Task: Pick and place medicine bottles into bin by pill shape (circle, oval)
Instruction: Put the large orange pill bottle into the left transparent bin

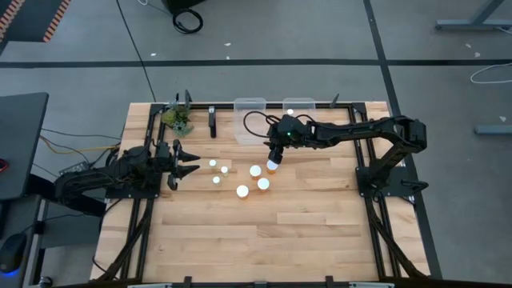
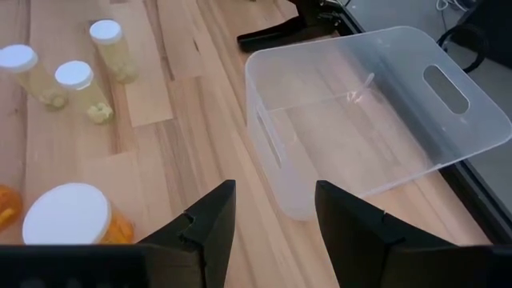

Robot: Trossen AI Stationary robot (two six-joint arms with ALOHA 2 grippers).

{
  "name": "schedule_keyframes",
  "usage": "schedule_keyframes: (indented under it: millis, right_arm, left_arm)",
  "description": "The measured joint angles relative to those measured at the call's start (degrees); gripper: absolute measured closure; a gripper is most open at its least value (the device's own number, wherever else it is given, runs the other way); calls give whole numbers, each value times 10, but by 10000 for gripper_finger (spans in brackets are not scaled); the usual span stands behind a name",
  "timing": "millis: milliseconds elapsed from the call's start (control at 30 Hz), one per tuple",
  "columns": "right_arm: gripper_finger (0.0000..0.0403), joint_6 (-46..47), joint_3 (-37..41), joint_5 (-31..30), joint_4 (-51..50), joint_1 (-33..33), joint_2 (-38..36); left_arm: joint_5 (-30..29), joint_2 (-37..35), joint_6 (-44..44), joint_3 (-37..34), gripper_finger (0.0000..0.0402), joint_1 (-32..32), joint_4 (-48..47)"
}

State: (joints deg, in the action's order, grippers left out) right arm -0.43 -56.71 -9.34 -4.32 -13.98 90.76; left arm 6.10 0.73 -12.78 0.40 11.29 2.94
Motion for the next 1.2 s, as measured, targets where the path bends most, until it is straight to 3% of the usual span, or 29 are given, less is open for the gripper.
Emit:
schedule_keyframes:
  millis: [1200]
  right_arm:
    - [223, 7, 0, 2, 34, 18, 0]
  left_arm:
    - [0, 0, 0, 0, 230, 0, 0]
